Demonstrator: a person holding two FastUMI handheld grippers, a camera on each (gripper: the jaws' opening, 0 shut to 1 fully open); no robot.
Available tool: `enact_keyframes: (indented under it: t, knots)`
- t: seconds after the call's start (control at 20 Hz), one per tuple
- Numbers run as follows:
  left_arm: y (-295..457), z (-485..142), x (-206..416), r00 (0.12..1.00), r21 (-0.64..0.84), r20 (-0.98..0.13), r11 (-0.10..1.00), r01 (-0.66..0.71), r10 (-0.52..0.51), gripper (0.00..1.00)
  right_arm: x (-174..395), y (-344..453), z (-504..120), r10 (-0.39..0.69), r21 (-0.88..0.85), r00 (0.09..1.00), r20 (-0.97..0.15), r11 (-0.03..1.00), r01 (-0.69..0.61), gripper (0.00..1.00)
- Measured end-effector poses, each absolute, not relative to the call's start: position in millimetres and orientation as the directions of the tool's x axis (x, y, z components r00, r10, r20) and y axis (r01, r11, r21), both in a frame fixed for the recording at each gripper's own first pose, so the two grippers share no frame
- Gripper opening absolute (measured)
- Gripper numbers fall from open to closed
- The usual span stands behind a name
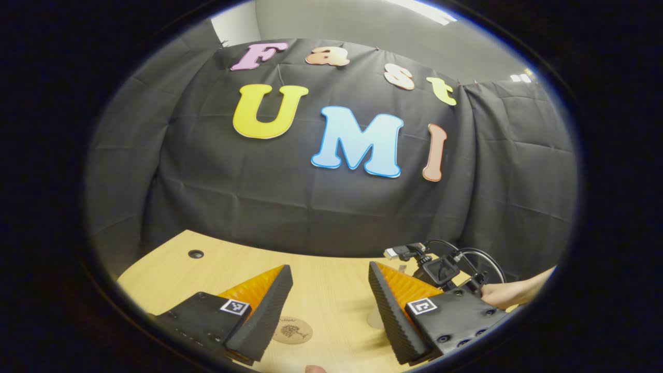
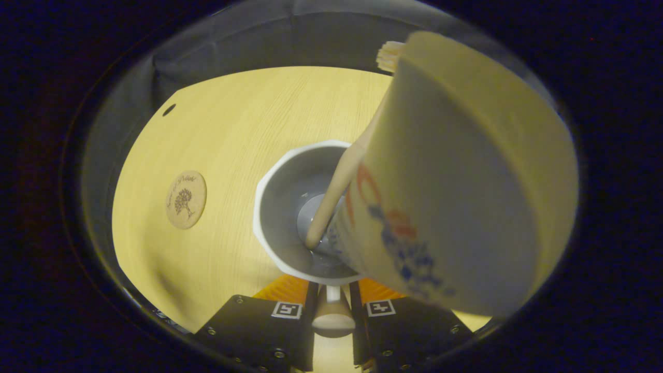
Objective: Put the toothbrush and toothpaste on the desktop into the cup, then pick up the cup and place it on the coaster on the desktop.
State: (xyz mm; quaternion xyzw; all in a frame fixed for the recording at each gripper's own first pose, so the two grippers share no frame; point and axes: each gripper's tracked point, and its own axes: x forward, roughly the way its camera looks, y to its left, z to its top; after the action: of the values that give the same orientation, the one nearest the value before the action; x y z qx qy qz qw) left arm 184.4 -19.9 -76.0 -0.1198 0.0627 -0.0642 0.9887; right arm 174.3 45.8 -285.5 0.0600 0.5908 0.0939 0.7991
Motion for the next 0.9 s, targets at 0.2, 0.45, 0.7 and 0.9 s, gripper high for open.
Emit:
enact_keyframes:
  t: [0.2, 0.45, 0.7, 0.9]
  knots:
    - [-14, -76, 181, 0.985, -0.242, -0.110, 0.965, 0.105, -0.135, 0.94, 175, 47, -287, 0.214, 0.204, 0.293, -0.932, 0.977, -0.064, 0.29]
    - [1, -72, 171, 0.987, -0.233, -0.099, 0.968, 0.097, -0.123, 0.94, 173, 52, -276, 0.234, 0.224, 0.302, -0.924, 0.972, -0.068, 0.25]
    - [19, -71, 162, 0.990, -0.233, -0.096, 0.969, 0.082, -0.106, 0.94, 166, 91, -265, 0.266, 0.251, 0.303, -0.915, 0.964, -0.087, 0.29]
    - [41, -72, 151, 0.991, -0.232, -0.098, 0.971, 0.064, -0.089, 0.94, 166, 116, -253, 0.283, 0.262, 0.302, -0.910, 0.959, -0.109, 0.25]
